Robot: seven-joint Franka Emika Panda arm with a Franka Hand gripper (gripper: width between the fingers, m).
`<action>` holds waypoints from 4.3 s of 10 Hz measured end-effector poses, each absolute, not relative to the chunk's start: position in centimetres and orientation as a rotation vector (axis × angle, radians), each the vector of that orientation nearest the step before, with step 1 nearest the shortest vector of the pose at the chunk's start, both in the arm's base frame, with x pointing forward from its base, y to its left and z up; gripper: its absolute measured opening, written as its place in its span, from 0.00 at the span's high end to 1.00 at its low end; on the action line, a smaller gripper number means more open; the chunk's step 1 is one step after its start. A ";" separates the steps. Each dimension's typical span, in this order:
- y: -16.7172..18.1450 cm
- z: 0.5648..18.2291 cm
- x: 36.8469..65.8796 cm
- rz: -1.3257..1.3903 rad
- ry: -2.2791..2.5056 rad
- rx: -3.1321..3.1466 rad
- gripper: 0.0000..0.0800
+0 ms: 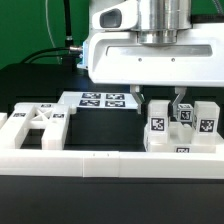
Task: Assemble chair
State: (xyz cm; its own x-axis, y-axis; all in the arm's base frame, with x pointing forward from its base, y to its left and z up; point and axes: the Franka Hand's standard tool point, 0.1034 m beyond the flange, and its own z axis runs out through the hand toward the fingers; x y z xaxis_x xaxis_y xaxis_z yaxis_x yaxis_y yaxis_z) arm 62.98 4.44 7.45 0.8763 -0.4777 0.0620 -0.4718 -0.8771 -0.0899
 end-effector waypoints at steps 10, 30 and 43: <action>4.5 7.5 62.7 -0.041 1.641 -2.579 0.44; 4.7 7.5 62.6 -0.101 -0.201 -3.100 0.64; 3.5 8.9 61.7 -0.082 0.723 -3.010 0.24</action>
Offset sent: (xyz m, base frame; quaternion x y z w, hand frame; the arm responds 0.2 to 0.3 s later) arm 0.0005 0.0110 0.0011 -0.0100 -0.0253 0.2871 0.9575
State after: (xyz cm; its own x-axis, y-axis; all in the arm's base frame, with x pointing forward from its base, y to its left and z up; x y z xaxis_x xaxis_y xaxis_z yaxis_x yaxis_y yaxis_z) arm 61.67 3.46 8.94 0.8896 -0.4548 0.0411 -0.4525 -0.8900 -0.0556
